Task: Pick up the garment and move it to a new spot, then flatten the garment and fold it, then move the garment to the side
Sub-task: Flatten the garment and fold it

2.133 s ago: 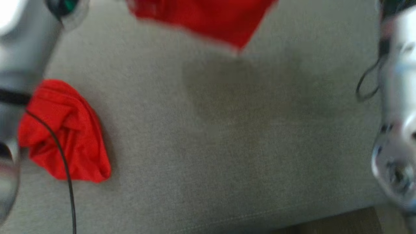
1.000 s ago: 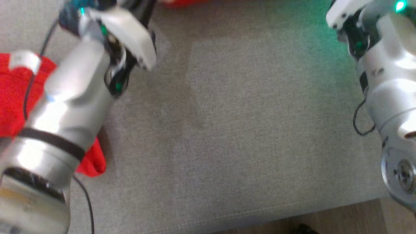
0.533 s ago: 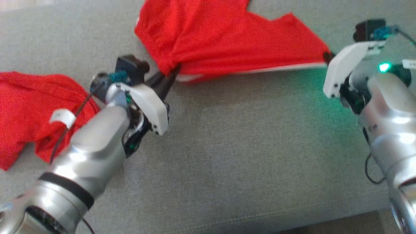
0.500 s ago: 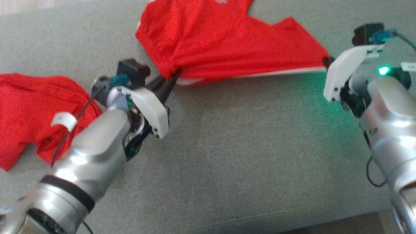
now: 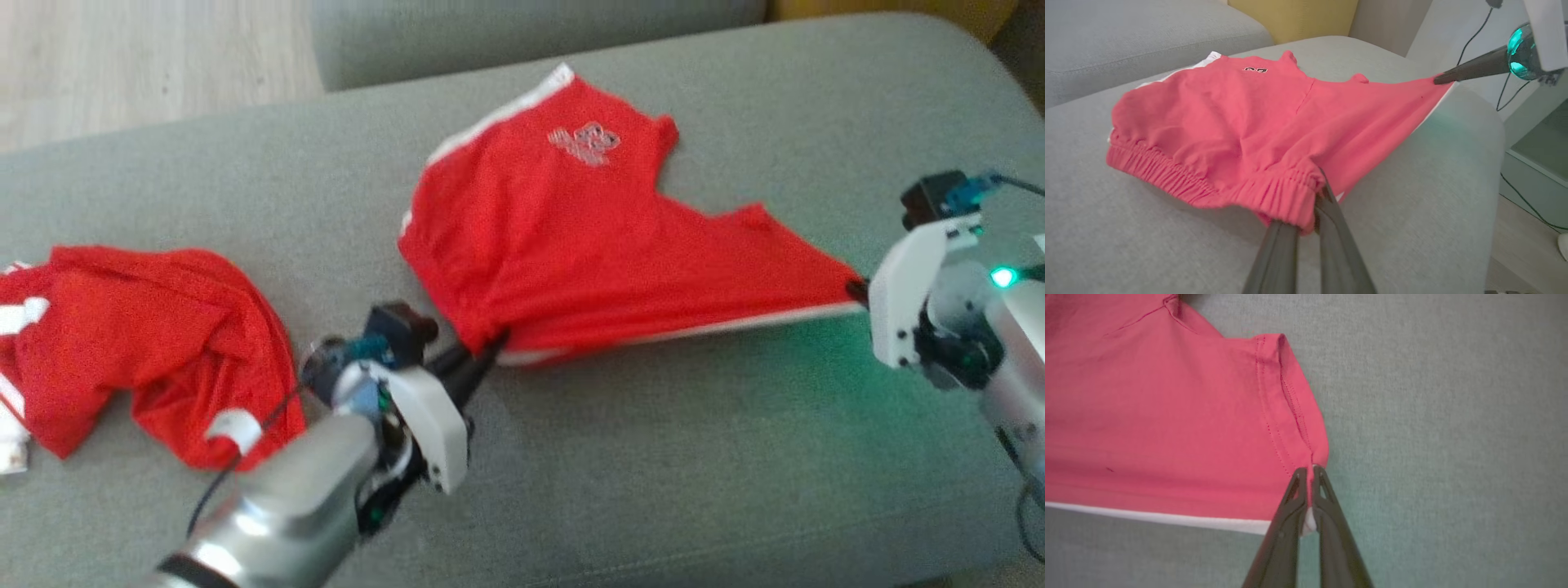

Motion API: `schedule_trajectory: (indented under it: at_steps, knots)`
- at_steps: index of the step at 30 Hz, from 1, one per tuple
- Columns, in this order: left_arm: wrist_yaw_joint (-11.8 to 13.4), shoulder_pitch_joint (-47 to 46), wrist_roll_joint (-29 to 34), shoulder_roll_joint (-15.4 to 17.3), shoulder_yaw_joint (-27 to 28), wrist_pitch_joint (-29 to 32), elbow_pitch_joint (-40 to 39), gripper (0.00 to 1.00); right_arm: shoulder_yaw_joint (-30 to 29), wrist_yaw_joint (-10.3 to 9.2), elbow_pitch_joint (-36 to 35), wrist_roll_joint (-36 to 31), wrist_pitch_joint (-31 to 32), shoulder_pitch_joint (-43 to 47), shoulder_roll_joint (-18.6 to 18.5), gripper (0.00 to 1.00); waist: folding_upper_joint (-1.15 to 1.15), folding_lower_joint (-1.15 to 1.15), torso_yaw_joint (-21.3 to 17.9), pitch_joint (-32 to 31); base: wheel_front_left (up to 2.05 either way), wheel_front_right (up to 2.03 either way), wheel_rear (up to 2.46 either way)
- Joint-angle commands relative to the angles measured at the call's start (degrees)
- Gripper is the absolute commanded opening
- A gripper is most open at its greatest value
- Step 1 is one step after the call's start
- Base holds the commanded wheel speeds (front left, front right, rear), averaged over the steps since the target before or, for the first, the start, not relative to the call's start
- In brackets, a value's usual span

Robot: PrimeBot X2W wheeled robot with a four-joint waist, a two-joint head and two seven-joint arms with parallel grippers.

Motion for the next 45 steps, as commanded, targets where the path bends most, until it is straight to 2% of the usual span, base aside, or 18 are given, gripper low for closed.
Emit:
schedule_trajectory:
  at_steps: [1,7,12,16,22,26,30,37,45]
  knots:
    - [0.1,0.1,-0.3,1.3,1.2,-0.5,-2.0,0.0,0.9,-0.05,-3.5,2.1,1.7,1.5,-3.8,0.0,0.0,0.0,0.2,-2.3,0.0,0.0,0.0]
    - [0.7,5.3,-0.8,1.0,-1.0,0.2,-6.0,0.0,3.4,-0.05,-12.4,7.1,8.3,6.9,-9.9,0.0,0.0,0.0,0.4,-5.3,0.0,0.0,0.0]
    - [1.8,6.6,-0.9,1.0,-1.7,1.0,-9.5,0.0,1.4,-0.05,-17.7,9.4,10.8,8.5,-13.6,0.0,0.0,0.0,1.5,-5.1,0.0,0.0,0.0]
    - [3.1,5.5,-1.5,1.4,-0.4,1.6,-11.9,0.0,-0.9,-0.05,-21.4,8.4,12.3,7.7,-15.6,0.0,0.0,0.0,3.4,-3.2,0.0,0.0,0.0]
    - [4.0,0.9,-2.1,1.7,2.3,1.9,-14.8,0.0,-5.6,-0.05,-22.8,5.7,16.3,2.8,-14.7,0.0,0.0,0.0,7.6,1.7,0.0,0.0,0.0]
    - [4.0,-2.4,-1.6,1.5,3.4,1.7,-15.6,0.0,-9.2,-0.05,-21.1,5.0,19.0,-1.5,-12.3,0.0,0.0,0.0,10.3,4.6,0.0,0.0,0.0]
    - [3.7,-5.1,-1.5,0.7,4.2,1.4,-15.6,0.0,-10.3,-0.05,-19.4,1.7,21.1,-6.0,-11.0,0.0,0.0,0.0,12.8,6.9,0.0,0.0,0.0]
    - [3.1,-8.6,-1.3,-1.5,4.6,1.1,-14.3,0.0,-12.5,-0.05,-15.3,-1.6,22.9,-12.4,-7.5,0.0,0.0,0.0,16.0,11.0,0.0,0.0,0.0]
    - [2.3,-11.8,-1.2,-4.8,5.5,0.3,-11.0,0.0,-13.2,-0.05,-11.3,-5.7,21.9,-18.4,-5.7,0.0,0.0,0.0,18.1,15.4,0.0,0.0,0.0]
